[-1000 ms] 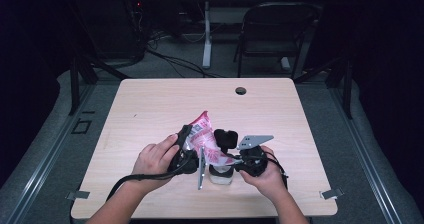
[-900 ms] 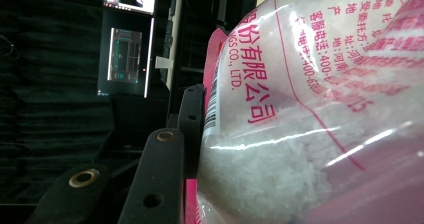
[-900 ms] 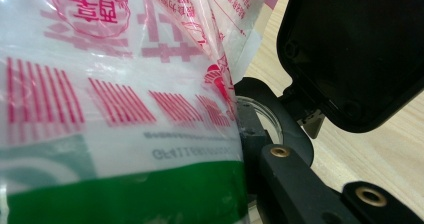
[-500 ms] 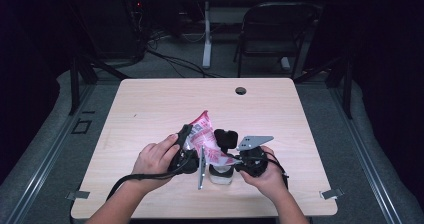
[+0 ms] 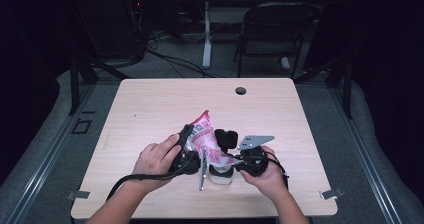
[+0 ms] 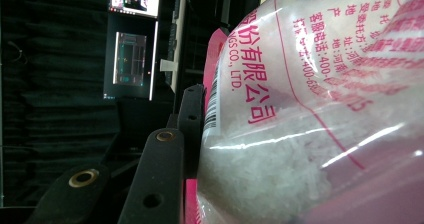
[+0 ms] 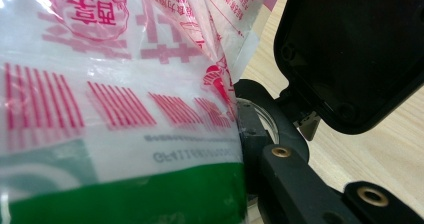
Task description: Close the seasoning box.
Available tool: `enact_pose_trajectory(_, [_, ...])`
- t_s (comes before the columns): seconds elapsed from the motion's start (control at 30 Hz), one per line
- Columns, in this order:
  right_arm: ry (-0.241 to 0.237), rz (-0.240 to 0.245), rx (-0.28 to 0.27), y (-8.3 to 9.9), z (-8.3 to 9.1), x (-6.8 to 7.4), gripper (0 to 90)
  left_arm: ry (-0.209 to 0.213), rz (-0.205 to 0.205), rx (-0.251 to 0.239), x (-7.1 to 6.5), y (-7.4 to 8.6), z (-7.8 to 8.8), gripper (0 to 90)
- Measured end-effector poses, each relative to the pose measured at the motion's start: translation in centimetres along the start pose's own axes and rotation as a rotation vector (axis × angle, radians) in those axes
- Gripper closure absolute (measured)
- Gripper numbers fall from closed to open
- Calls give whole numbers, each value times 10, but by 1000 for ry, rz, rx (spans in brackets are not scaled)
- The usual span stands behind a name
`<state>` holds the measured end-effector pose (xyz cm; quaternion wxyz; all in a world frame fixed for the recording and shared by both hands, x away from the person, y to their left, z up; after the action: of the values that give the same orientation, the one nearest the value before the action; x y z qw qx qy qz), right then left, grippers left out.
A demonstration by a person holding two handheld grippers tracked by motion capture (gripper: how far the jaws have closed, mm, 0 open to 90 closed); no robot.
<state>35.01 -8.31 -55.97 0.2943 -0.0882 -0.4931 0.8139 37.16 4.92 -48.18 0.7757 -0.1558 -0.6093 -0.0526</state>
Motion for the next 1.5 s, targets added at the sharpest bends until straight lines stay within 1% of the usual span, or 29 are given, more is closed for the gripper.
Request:
enact_pose_trajectory(0.3, [14,1,4,1,-1,-1,897,3,-7,1,-2,0,1,698])
enact_pose_trajectory(0.33, [18,0,3,1,-1,-2,897,-3,-15,-3,-1,-1,1,698])
enact_pose_trajectory(0.47, [26,-7,0,1,-1,-3,897,2,-15,-2,-2,-2,2,697])
enact_pose_trajectory(0.63, [31,-12,-2,1,-1,-4,897,-2,-19,-7,-2,-3,3,697])
enact_pose_trajectory(0.77, [29,-15,-3,1,-2,-3,897,-5,-38,-7,-1,-4,5,697])
enact_pose_trajectory(0.87, [26,-12,-2,1,-2,-3,895,-4,-45,-4,-1,-4,5,699])
enact_pose_trajectory(0.97, [21,-9,-6,1,-2,-2,894,-1,-33,-6,-1,-3,5,700])
enact_pose_trajectory(1.13, [16,-9,-8,0,-1,0,893,-7,-43,-2,1,-4,7,701])
enact_pose_trajectory(1.3, [19,-7,-9,-1,-1,1,893,-10,-29,-6,1,-5,9,701])
enact_pose_trajectory(1.43, [14,-10,-3,0,0,1,892,-12,-39,-10,1,-7,10,701])
enact_pose_trajectory(1.47, [18,-14,-5,0,-1,1,892,-5,-34,-5,0,-6,10,701])
enact_pose_trajectory(1.5, [16,-13,0,1,0,1,892,-11,-41,-12,1,-8,9,701])
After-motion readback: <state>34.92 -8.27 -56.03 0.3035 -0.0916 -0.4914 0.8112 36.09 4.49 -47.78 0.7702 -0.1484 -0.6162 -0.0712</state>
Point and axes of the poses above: each handheld gripper's, and its own axes: z roughly backward along the jaws, y roughly out of its underside, x roughly to its left, the point moved 10 cm from there along -z, roughly forward along the jaws, and after that the axes turned 7 degrees about -x, right-handed, at the moved point
